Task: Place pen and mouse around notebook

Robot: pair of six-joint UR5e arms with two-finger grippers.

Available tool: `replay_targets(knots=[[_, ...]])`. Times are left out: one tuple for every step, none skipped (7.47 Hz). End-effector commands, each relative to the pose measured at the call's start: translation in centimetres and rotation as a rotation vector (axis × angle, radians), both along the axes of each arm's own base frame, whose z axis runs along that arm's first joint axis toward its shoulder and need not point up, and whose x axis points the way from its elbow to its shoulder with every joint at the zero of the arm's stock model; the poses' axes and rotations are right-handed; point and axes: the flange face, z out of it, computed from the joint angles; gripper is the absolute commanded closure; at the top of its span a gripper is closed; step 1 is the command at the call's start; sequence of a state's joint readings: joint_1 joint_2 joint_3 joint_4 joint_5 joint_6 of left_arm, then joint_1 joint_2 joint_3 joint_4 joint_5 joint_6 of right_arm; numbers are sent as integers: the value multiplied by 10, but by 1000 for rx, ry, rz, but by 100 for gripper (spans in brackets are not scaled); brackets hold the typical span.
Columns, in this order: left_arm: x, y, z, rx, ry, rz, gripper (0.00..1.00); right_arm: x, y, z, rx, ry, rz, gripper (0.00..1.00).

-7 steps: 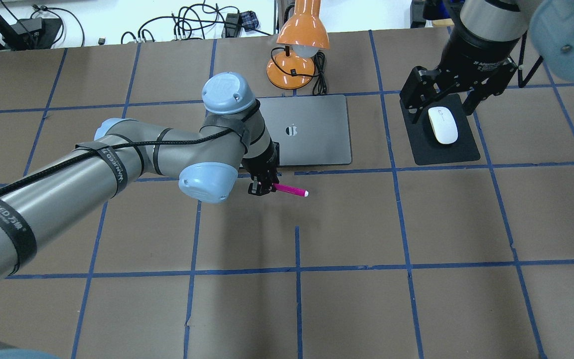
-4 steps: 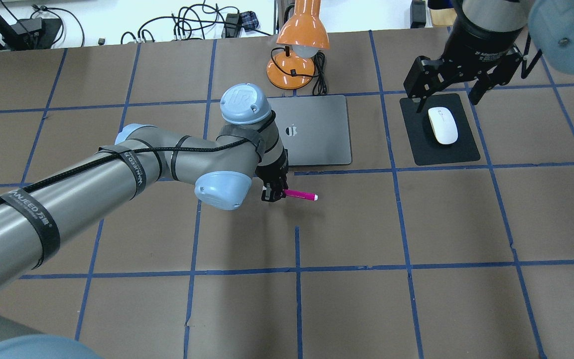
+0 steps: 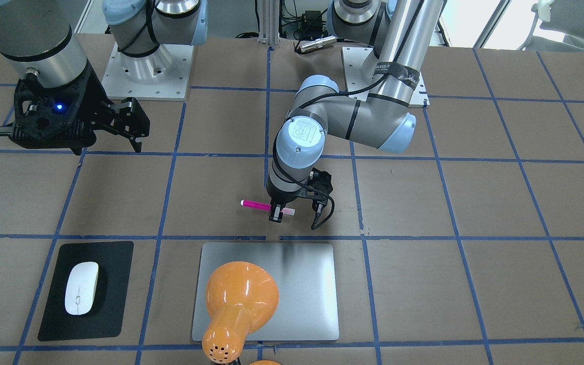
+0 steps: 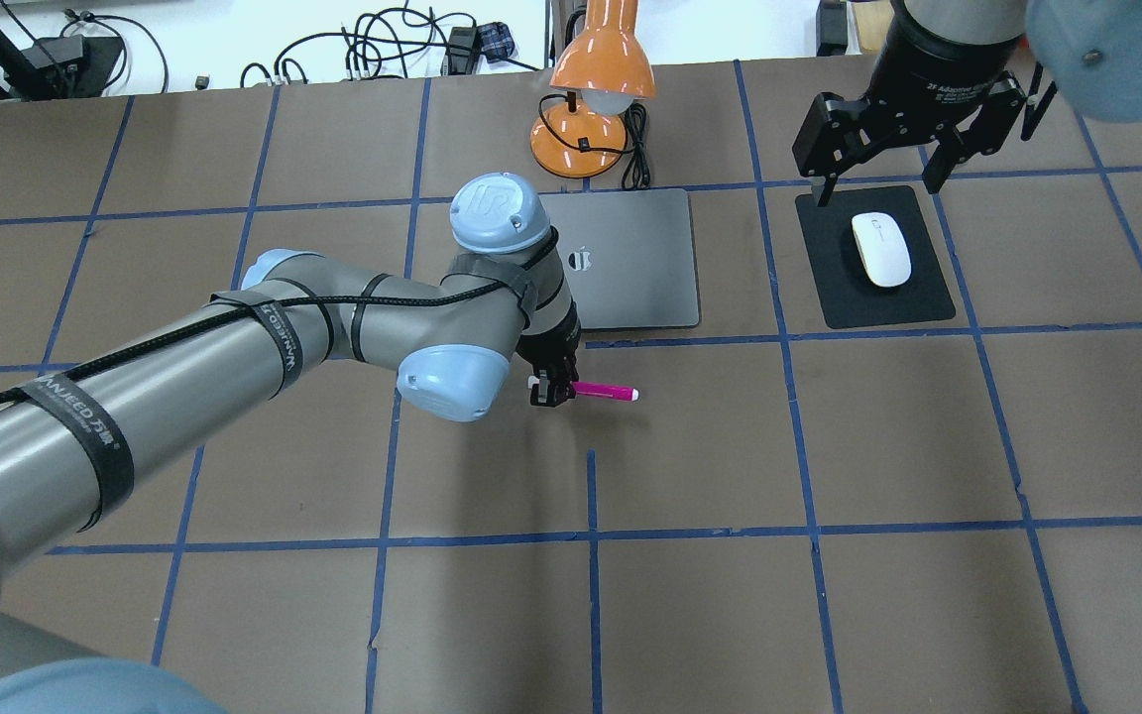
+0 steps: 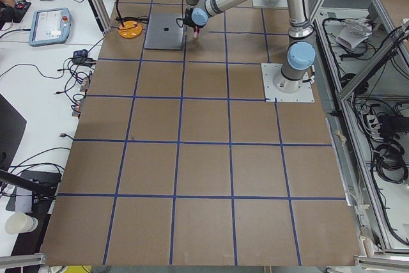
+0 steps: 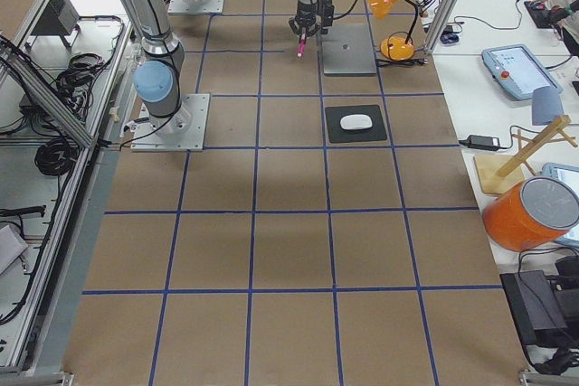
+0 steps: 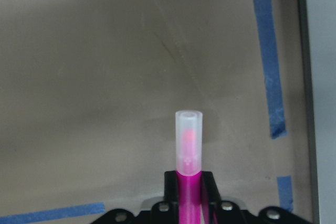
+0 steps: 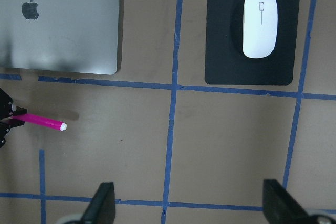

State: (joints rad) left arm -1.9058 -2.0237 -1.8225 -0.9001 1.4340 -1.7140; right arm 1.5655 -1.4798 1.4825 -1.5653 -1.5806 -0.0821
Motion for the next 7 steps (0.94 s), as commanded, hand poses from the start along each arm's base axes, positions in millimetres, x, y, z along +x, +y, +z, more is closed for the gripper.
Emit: replay_targets(knots=[[0,0,-6,10,-2,0,86,1,2,-2,4,-2,0,0],[0,0,-9,15,-4,3,75,1,3,-1,2,-2,0,0],[-1,0,-8,13,-3,0,64,1,2,-2,4,-2,0,0],[-1,-1,-5,4,-1,-15,33,1,4,-4,15,-2,1,0],[1,-3,-4,-3,-12,-34,0,0,7,-5,18,2,14,0],[1,-4,-1,-14,-15,-52,0,0,7,-6,19,2,15,0],[8,-8,17,-52,0,-160,0,0,7,-6,19,-1,18,0]])
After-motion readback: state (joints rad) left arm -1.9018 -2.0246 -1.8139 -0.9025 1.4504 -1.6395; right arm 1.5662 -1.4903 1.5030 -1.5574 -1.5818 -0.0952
